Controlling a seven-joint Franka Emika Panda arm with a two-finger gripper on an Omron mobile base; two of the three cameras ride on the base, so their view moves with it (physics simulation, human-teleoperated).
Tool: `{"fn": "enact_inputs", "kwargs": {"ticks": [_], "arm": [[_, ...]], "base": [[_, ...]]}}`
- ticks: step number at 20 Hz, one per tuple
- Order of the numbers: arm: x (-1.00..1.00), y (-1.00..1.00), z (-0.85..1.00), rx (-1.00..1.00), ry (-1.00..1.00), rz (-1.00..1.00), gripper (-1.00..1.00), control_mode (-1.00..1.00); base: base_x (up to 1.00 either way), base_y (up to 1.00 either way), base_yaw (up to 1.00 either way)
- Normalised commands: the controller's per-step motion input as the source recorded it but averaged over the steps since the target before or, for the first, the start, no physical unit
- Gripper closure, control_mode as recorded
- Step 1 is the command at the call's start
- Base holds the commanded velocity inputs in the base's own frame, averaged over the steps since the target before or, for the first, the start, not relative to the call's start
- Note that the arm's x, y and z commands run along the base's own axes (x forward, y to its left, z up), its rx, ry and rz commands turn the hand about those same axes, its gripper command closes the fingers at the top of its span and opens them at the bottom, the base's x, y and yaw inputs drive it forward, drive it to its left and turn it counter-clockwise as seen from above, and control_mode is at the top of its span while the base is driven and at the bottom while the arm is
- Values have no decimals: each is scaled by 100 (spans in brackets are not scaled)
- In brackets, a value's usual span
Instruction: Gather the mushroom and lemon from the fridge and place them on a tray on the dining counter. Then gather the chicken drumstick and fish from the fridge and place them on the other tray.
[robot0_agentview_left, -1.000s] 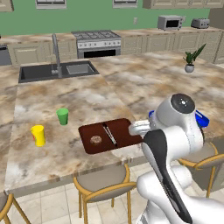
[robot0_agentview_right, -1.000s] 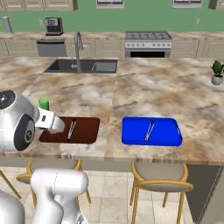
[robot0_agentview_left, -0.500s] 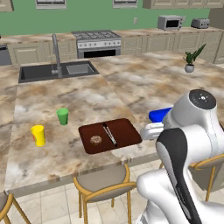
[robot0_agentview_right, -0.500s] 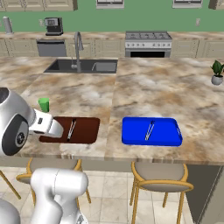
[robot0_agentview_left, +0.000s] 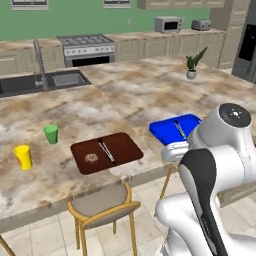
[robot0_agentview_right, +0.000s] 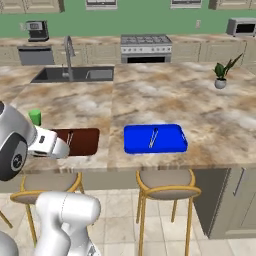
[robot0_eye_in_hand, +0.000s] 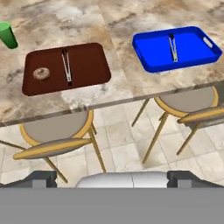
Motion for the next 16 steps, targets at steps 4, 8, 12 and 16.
{"fn": "enact_inputs", "kwargs": {"ticks": [4, 8, 12, 16], "arm": [[0, 0, 0, 0, 0, 0, -100, 100], [0, 0, 0, 0, 0, 0, -100, 100], [0, 0, 0, 0, 0, 0, -100, 100], [0, 0, 0, 0, 0, 0, -100, 100]], "base": [[-23, -75, -44], [-18, -76, -47], [-36, -43, -51], [-5, -63, -53]]}}
